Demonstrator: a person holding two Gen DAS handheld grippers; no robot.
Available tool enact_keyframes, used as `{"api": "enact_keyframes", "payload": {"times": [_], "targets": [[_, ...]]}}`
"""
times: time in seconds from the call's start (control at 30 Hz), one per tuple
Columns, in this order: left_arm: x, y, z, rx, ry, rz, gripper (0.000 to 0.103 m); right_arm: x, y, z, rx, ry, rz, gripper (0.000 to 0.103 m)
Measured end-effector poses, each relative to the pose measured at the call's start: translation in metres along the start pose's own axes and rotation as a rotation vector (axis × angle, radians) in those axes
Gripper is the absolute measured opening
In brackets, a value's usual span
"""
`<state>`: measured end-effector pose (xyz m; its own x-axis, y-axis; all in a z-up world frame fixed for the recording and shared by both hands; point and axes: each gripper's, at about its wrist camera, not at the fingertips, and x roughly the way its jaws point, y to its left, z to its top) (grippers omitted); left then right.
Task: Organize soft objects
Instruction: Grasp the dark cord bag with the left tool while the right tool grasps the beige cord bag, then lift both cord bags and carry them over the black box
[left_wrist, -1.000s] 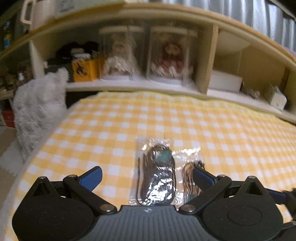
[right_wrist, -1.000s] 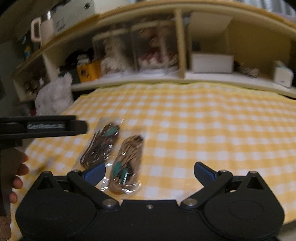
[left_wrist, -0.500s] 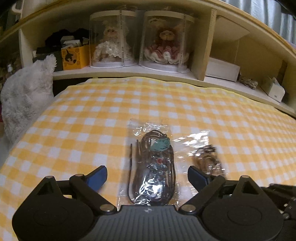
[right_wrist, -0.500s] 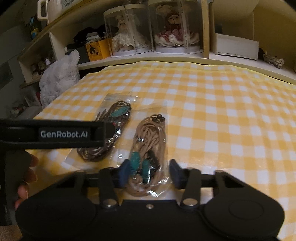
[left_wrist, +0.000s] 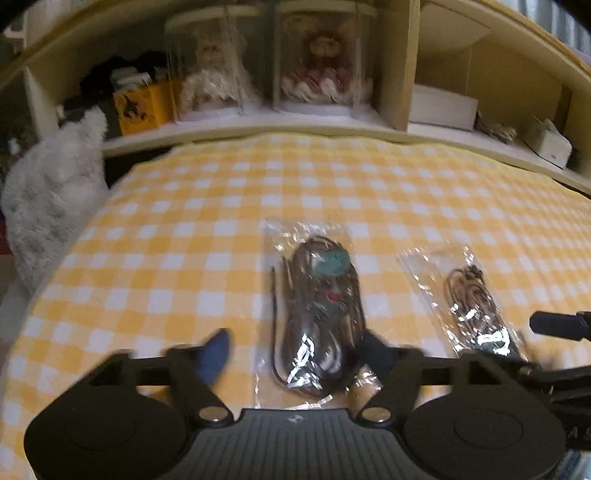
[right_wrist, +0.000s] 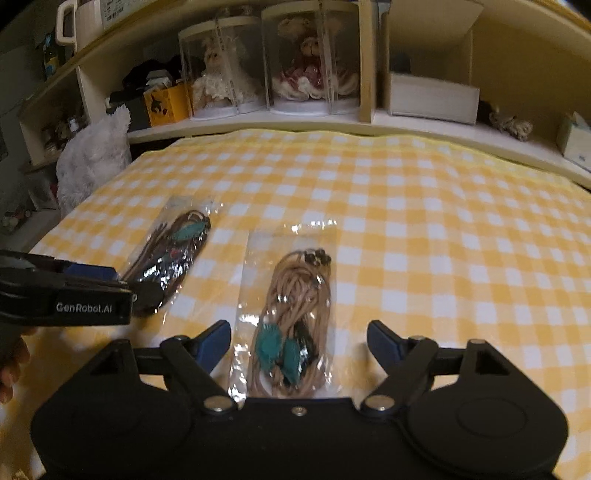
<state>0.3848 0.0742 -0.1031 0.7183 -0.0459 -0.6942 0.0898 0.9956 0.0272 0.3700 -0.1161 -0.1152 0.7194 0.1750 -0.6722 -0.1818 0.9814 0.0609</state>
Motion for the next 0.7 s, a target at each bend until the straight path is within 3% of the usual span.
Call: {"api": "enact_keyframes", "payload": {"times": [0.3,0.5,0.7], "targets": [[0.017,-0.018,-0.006,0.054,-0.030,0.014,0.089,0.017,0.018,-0.005,-0.084,0.057,-0.016,0.078],[0.013,-0.015,-0.005,0.022,-0.061,-0.001,0.062,0.016,0.011,-0.005,-0.053,0.042,-0.010,0.065],[0.007,-0.011,-0.003,-0.013,-0.069,-0.011,0.038,0.009,0.011,-0.004,-0.034,0.023,-0.020,0.037]]}}
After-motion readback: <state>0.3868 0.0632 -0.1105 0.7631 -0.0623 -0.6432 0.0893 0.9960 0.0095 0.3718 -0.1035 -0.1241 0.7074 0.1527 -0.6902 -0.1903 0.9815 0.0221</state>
